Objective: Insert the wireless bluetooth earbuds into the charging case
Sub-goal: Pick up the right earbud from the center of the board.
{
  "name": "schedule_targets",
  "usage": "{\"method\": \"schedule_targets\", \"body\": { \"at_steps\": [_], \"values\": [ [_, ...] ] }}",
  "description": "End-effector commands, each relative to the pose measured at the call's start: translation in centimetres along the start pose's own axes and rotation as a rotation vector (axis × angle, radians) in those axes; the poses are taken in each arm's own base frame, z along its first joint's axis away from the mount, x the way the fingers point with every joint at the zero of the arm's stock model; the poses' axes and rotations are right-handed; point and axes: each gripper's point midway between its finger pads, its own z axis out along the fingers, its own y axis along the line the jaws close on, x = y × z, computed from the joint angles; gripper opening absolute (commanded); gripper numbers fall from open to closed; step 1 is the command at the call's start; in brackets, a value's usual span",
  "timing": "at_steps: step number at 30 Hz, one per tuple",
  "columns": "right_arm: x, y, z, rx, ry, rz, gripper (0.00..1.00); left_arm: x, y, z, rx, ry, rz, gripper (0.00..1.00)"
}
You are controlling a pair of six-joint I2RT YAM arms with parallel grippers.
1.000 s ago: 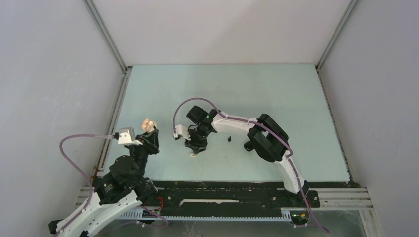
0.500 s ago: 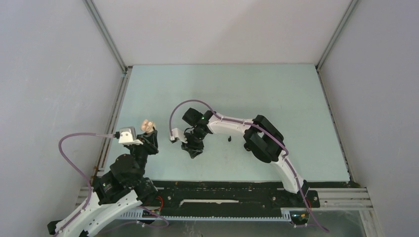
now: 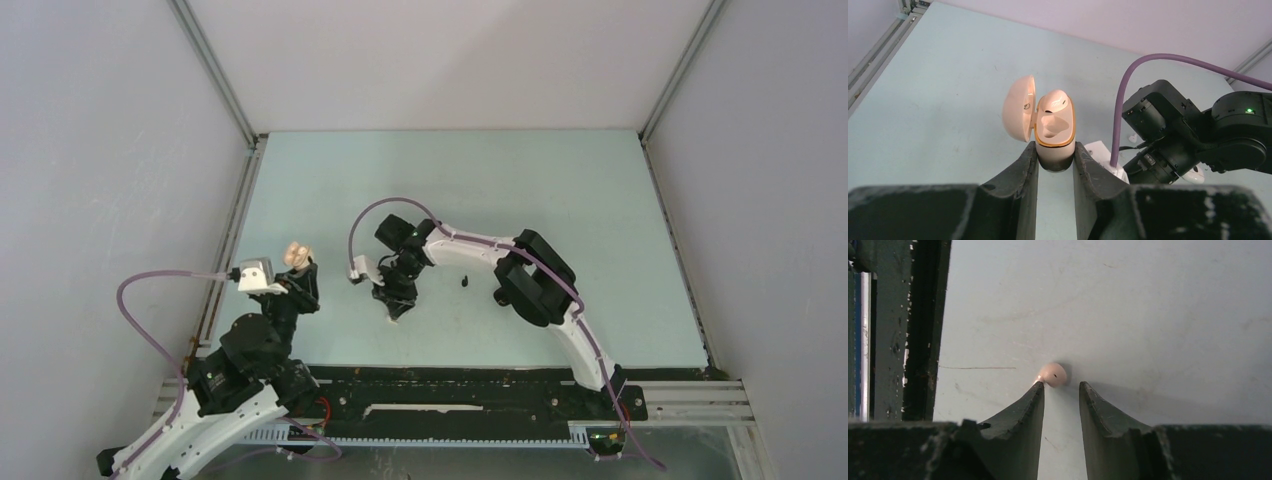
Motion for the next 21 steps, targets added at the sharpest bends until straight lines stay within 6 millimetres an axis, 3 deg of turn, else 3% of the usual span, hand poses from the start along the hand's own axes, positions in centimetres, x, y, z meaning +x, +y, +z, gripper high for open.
{"method": "schedule_targets", "body": {
  "at_steps": [1, 6, 15, 21],
  "values": [
    [-1.5, -1.6, -2.4, 0.059, -0.052, -0.004, 0.35, -0.8, 0.0, -0.1, 0.005, -0.027, -0.020, 0.00],
    [-0.3, -2.2, -1.4, 0.102, 0.003, -0.019, 0.35, -0.9, 0.0, -0.1, 0.006, -0.026, -0.017, 0.00],
    [1.4, -0.9, 1.2, 0.117, 0.122, -0.128, 0.35, -1.0, 0.2, -0.3, 0.004, -0.036, -0.027, 0.00],
    [2.2, -0.7, 1.3, 0.126, 0.156, -0.144, 0.35, -1.1, 0.2, -0.3, 0.004, -0.039, -0.028, 0.00]
  ]
}}
